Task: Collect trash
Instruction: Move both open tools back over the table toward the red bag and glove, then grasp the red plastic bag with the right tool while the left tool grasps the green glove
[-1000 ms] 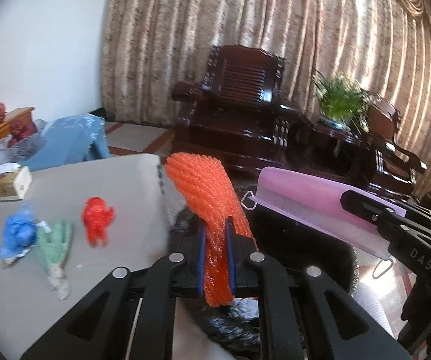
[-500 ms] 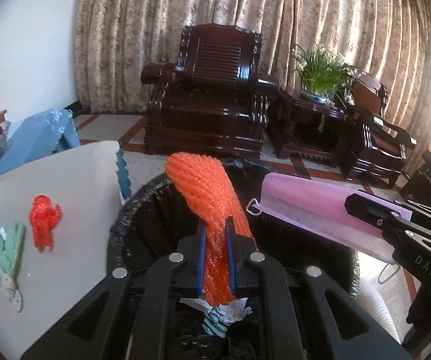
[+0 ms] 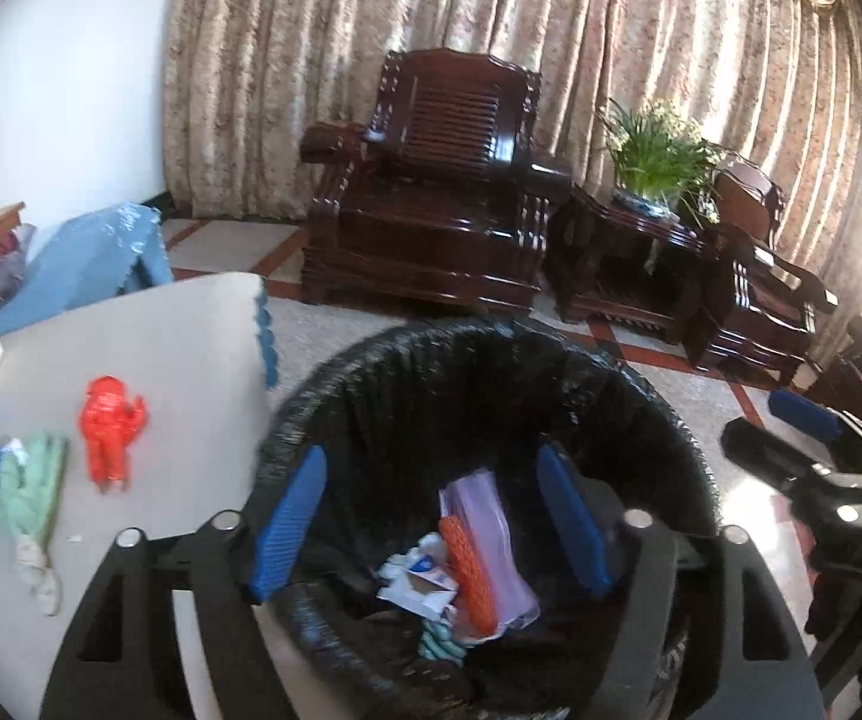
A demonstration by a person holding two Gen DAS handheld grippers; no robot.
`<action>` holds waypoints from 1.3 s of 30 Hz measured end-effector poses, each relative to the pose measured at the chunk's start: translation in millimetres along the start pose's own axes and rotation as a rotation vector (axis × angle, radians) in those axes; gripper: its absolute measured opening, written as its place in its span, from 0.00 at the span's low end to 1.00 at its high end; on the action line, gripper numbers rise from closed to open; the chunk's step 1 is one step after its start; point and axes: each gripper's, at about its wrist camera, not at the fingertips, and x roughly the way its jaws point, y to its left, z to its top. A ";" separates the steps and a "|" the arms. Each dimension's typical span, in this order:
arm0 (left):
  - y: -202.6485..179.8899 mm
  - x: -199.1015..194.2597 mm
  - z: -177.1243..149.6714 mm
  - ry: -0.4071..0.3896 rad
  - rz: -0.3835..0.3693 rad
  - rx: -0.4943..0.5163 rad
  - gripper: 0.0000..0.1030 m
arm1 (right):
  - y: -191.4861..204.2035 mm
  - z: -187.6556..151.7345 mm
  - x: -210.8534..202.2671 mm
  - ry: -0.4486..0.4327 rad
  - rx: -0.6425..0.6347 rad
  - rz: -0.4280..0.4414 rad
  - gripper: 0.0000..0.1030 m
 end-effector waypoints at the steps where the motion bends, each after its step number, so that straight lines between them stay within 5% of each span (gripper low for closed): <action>1: 3.5 -5.6 -0.5 -0.009 0.015 -0.001 0.78 | 4.2 1.3 -3.5 -0.012 -0.002 0.012 0.95; 19: 128.1 -118.0 -19.1 -0.157 0.318 -0.145 0.86 | 141.7 33.4 2.1 -0.082 -0.112 0.224 0.95; 29: 194.4 -120.3 -36.3 -0.169 0.452 -0.195 0.86 | 231.5 40.1 43.2 -0.089 -0.227 0.290 0.95; 39: 244.4 -103.9 -49.0 -0.149 0.524 -0.240 0.86 | 284.8 34.3 121.7 0.007 -0.248 0.292 0.95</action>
